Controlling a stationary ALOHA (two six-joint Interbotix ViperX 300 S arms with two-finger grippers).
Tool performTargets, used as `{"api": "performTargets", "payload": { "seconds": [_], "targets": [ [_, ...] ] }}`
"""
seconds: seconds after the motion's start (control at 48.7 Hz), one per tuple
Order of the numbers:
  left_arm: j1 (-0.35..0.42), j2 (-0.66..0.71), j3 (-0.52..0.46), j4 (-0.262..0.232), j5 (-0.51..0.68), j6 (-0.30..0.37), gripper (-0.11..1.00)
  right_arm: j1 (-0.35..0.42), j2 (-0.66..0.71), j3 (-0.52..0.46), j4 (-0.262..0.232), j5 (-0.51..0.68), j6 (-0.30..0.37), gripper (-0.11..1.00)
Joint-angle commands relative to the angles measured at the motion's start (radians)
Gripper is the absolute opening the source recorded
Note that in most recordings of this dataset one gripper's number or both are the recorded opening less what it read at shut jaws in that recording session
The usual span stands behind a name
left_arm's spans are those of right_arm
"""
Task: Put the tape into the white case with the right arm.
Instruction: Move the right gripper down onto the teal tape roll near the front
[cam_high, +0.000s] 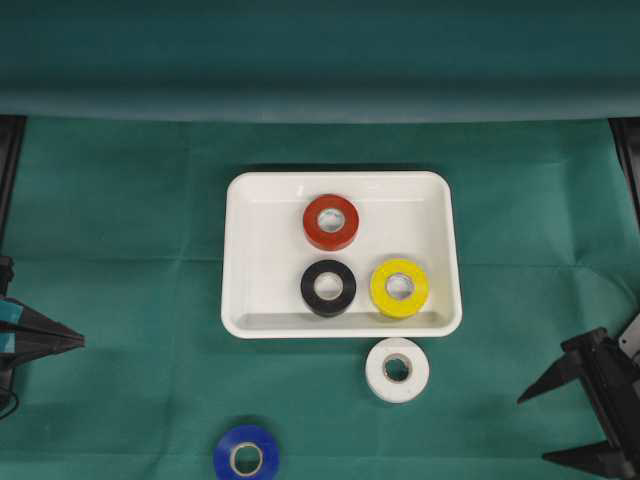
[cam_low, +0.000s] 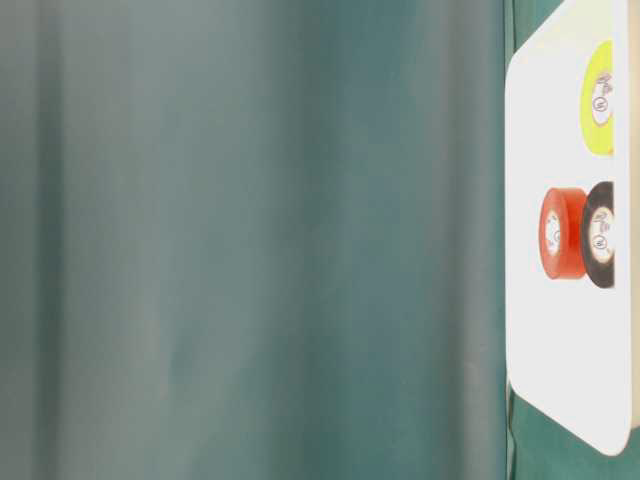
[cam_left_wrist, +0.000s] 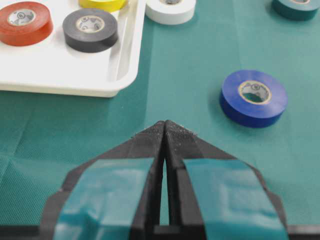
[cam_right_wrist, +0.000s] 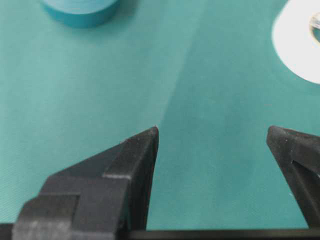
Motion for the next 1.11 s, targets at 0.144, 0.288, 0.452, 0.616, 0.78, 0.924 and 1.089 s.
{"api": "performTargets", "payload": {
  "seconds": [0.144, 0.288, 0.452, 0.616, 0.78, 0.924, 1.089],
  "targets": [
    [0.002, 0.008, -0.011, -0.002, -0.009, -0.002, 0.0, 0.017, 0.005, -0.021, -0.003, -0.009, -0.002, 0.67],
    [0.003, 0.008, -0.011, -0.002, -0.009, -0.002, 0.0, 0.017, 0.017, -0.035, -0.003, -0.009, -0.002, 0.67],
    [0.002, 0.008, -0.011, -0.002, -0.009, -0.002, 0.0, 0.023, 0.081, -0.078, -0.005, -0.009, -0.002, 0.67],
    [0.003, 0.008, -0.011, -0.002, -0.009, -0.002, 0.0, 0.041, 0.204, -0.156, -0.003, -0.009, -0.003, 0.67],
    [0.003, 0.008, -0.011, -0.002, -0.009, -0.002, 0.0, 0.052, 0.325, -0.245, -0.003, -0.034, -0.003, 0.67],
    [0.003, 0.008, -0.011, -0.002, -0.009, -0.002, 0.0, 0.058, 0.42, -0.311, -0.003, -0.063, -0.003, 0.67],
    [0.003, 0.008, -0.009, -0.002, -0.009, -0.002, 0.0, 0.078, 0.523, -0.402, -0.003, -0.069, -0.003, 0.67]
  ]
}}
